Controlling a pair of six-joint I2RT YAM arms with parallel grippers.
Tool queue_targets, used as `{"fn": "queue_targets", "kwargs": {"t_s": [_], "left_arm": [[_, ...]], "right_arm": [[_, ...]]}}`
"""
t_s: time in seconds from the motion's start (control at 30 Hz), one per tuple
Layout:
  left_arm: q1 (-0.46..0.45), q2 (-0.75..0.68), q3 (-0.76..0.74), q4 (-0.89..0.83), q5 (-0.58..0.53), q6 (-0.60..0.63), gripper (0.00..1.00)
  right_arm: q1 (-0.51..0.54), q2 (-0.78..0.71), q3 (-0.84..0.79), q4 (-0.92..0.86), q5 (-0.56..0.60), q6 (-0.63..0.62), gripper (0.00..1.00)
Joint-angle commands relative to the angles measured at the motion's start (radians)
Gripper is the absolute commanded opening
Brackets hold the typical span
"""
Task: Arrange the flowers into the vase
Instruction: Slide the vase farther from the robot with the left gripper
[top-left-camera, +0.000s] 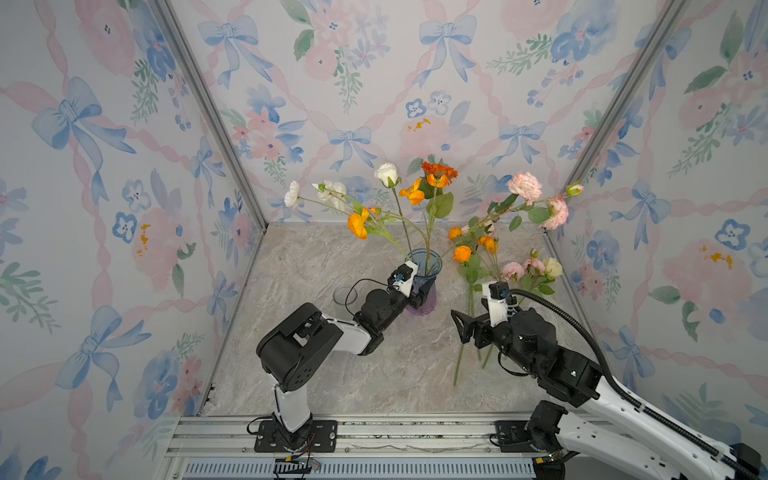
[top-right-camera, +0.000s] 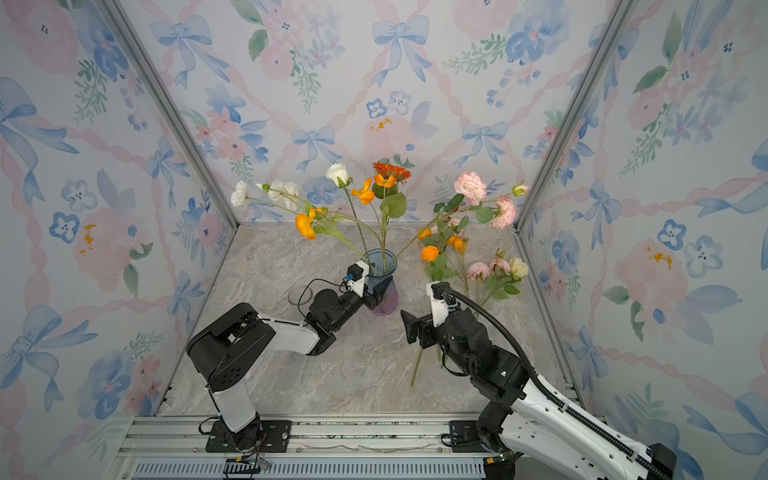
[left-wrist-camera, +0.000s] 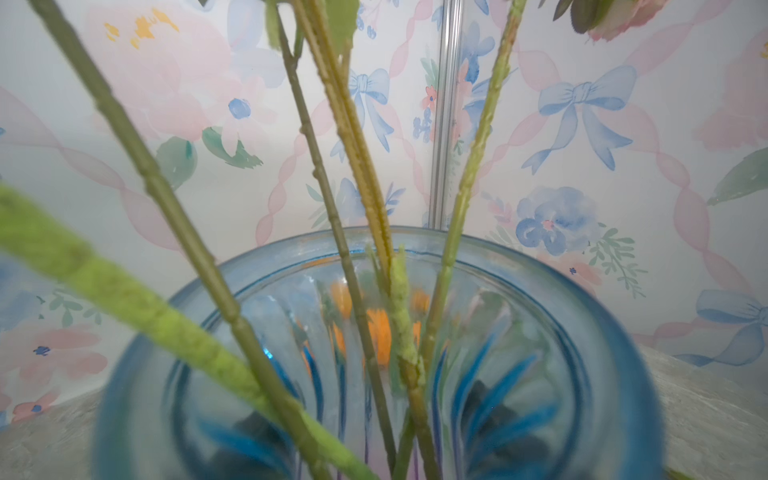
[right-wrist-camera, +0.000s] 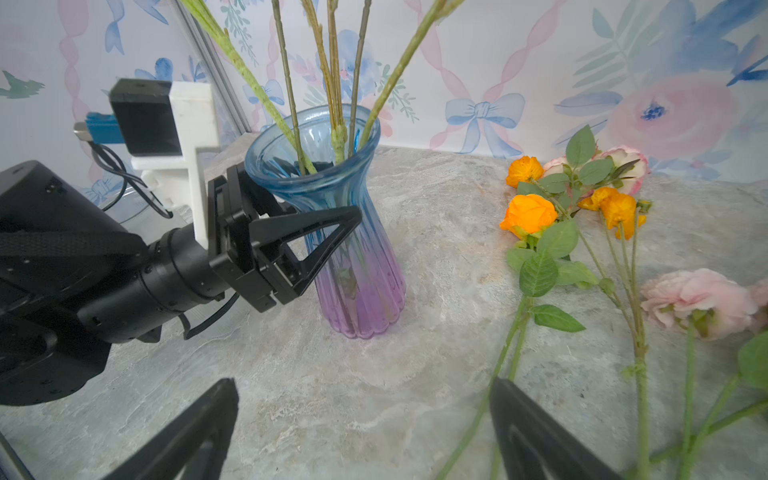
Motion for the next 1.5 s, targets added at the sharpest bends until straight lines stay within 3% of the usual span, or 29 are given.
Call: {"fn": "queue_targets", "kwargs": {"t_s": [0.0, 0.33, 0.77, 0.97, 1.17, 1.47], "left_arm": [[0.024, -0.016, 0.139, 0.162, 0.045, -0.017, 0.34], [0.146, 0.113, 0.500, -0.114, 0.089, -0.015, 0.34], [0.194, 0.370, 0.938, -0.306, -0.033, 0.058, 0.33], [0.221, 0.462, 1.045, -0.313, -0.086, 0.069, 0.33], [0.283, 0.513, 1.112, -0.314, -0.018, -0.025, 0.32], [0.284, 0.591, 1.174, -0.314, -0.044, -0.023, 0.32]], "right_arm": [[0.005, -0.005, 0.027, -0.018, 0.013, -0.011, 0.97], [-0.023, 0.022, 0.047, 0.003, -0.001, -0.048, 0.97], [-0.112, 0.113, 0.070, 0.073, -0.094, -0.074, 0.97], [-0.146, 0.114, 0.054, 0.079, -0.122, -0.062, 0.97], [-0.181, 0.121, 0.041, 0.083, -0.147, -0.052, 0.97], [-0.200, 0.149, 0.053, 0.104, -0.169, -0.051, 0.97]]}}
